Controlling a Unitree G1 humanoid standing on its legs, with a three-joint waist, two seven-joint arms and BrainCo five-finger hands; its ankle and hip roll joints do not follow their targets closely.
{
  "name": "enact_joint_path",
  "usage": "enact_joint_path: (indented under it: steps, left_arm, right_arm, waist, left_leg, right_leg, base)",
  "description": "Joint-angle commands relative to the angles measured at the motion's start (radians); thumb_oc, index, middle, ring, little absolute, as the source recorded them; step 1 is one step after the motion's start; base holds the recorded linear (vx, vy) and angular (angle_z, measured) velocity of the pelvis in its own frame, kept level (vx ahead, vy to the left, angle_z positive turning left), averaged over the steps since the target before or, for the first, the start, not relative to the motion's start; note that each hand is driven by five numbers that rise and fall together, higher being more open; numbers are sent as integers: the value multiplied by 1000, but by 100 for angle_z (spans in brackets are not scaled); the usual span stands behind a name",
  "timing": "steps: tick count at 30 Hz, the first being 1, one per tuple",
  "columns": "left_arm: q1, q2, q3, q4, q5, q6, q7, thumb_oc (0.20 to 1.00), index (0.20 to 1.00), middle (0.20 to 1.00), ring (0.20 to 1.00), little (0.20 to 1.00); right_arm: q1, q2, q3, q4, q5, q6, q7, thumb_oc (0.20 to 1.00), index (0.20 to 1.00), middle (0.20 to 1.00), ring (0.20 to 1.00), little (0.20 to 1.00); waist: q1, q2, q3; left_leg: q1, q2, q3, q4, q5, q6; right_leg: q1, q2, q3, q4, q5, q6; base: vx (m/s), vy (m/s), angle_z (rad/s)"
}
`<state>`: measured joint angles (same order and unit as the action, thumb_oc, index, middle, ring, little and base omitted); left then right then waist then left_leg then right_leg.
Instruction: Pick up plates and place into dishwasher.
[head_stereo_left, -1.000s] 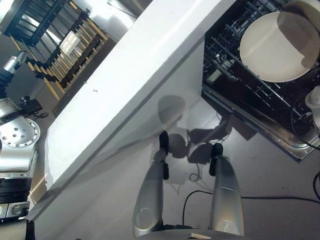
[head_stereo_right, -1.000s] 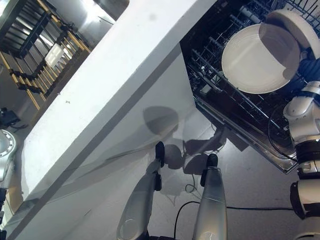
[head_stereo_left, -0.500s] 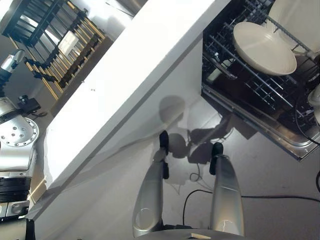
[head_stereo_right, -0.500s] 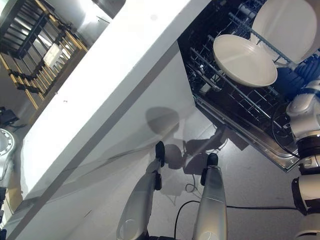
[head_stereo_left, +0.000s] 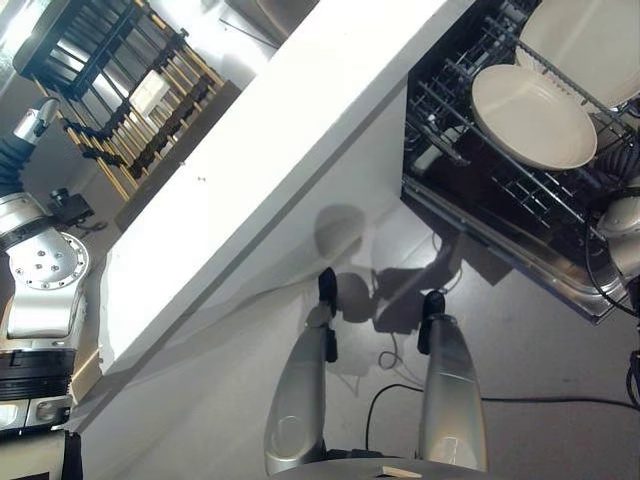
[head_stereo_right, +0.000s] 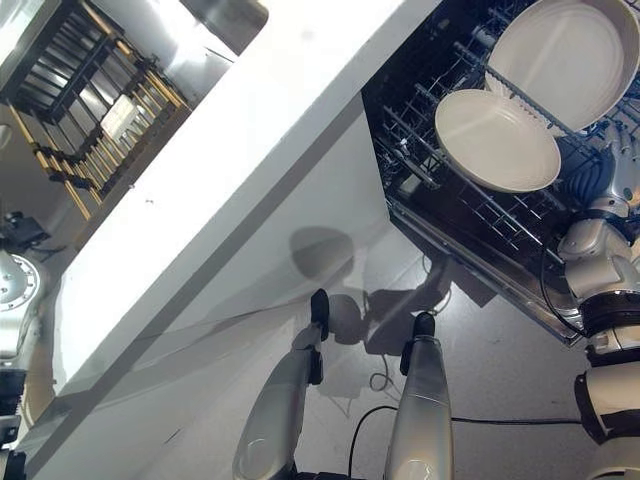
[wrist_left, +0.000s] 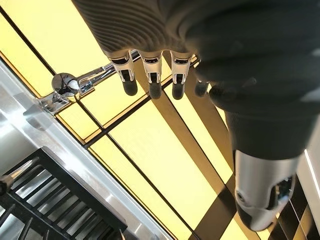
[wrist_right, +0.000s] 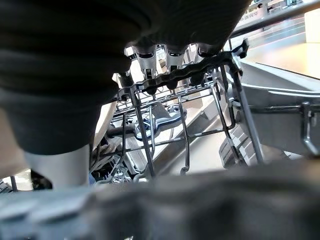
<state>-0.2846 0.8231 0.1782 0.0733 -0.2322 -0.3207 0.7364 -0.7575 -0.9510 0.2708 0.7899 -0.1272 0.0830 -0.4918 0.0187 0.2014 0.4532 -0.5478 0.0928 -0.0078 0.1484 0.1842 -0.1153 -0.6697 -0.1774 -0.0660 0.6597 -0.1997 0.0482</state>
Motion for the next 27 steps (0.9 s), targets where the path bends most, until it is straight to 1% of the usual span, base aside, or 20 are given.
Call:
enact_joint_path:
  steps: [1, 3, 4, 5, 6, 11, 13, 18, 23, 27]
  left_arm:
    - [-21, -144, -91, -31, -42, -46, 13, 1000, 1000, 1000, 1000, 1000]
    - [-14, -153, -85, -35, -42, -46, 10, 1000, 1000, 1000, 1000, 1000]
    - [-12, -155, -81, -36, -43, -46, 8, 1000, 1000, 1000, 1000, 1000]
    - [-4, -159, -77, -38, -46, -46, 4, 1000, 1000, 1000, 1000, 1000]
    - [-5, -158, -77, -39, -46, -46, 4, 1000, 1000, 1000, 1000, 1000]
    - [32, -193, -59, -44, -36, -53, -8, 1000, 1000, 1000, 1000, 1000]
    - [52, -208, -44, -47, -30, -54, -20, 1000, 1000, 1000, 1000, 1000]
    - [77, -240, -38, -38, -16, -58, -36, 1000, 1000, 1000, 1000, 1000]
    - [103, -276, -34, -30, -2, -71, -35, 1000, 1000, 1000, 1000, 1000]
    - [106, -294, -44, -24, -4, -72, -29, 1000, 1000, 1000, 1000, 1000]
  right_arm:
    - [-17, 3, -46, -68, -2, -23, -67, 1000, 1000, 1000, 1000, 1000]
    - [-8, 2, -74, -109, -10, -24, -85, 1000, 1000, 1000, 1000, 1000]
    - [-5, 2, -87, -126, -15, -27, -92, 1000, 1000, 1000, 1000, 1000]
    - [3, -1, -106, -152, -21, -31, -99, 1000, 1000, 1000, 1000, 1000]
    - [5, -1, -109, -155, -21, -30, -99, 1000, 1000, 1000, 1000, 1000]
    - [85, 22, -205, -292, -37, -35, -145, 1000, 1000, 1000, 1000, 1000]
    - [141, 46, -261, -363, -27, -36, -168, 1000, 1000, 1000, 1000, 1000]
    - [254, 118, -356, -462, 30, -32, -231, 1000, 1000, 1000, 1000, 1000]
    - [333, 191, -408, -528, 74, -28, -292, 1000, 1000, 1000, 1000, 1000]
    - [354, 210, -420, -539, 101, -24, -300, 1000, 1000, 1000, 1000, 1000]
  waist:
    - [-42, -8, 67]
    - [-47, -10, 67]
    - [-48, -10, 67]
    - [-53, -13, 66]
    - [-51, -12, 66]
    - [-70, -24, 37]
    - [-83, -32, 20]
    - [-106, -39, -7]
    - [-129, -29, -14]
    - [-148, -14, -3]
  left_leg:
    - [23, 72, -39, 104, -108, -4]
    - [41, 72, -37, 99, -112, -4]
    - [43, 73, -37, 94, -104, -3]
    - [56, 71, -35, 99, -117, -4]
    - [55, 72, -36, 94, -106, -3]
    - [92, 71, -28, 95, -127, -4]
    - [112, 71, -21, 95, -139, -4]
    - [143, 66, -8, 101, -165, -5]
    - [158, 56, 6, 138, -198, -4]
    - [155, 44, 15, 182, -225, -2]
  right_leg:
    - [65, 3, 38, -210, 99, 14]
    - [81, 1, 37, -221, 102, 16]
    - [86, 2, 37, -234, 116, 16]
    - [98, -2, 38, -233, 108, 18]
    - [98, 0, 38, -243, 120, 17]
    - [137, -12, 46, -283, 137, 27]
    - [159, -18, 53, -305, 144, 33]
    - [194, -31, 69, -342, 159, 44]
    - [212, -51, 93, -361, 172, 52]
    - [210, -69, 118, -358, 175, 54]
  base:
    - [16, 62, 1]
    - [-3, 64, -3]
    - [-1, 65, -2]
    - [-21, 41, -2]
    - [14, 58, -1]
    - [24, 68, -2]
    - [40, 57, -6]
    - [32, 66, -4]
    - [28, 114, -11]
    - [0, 130, -15]
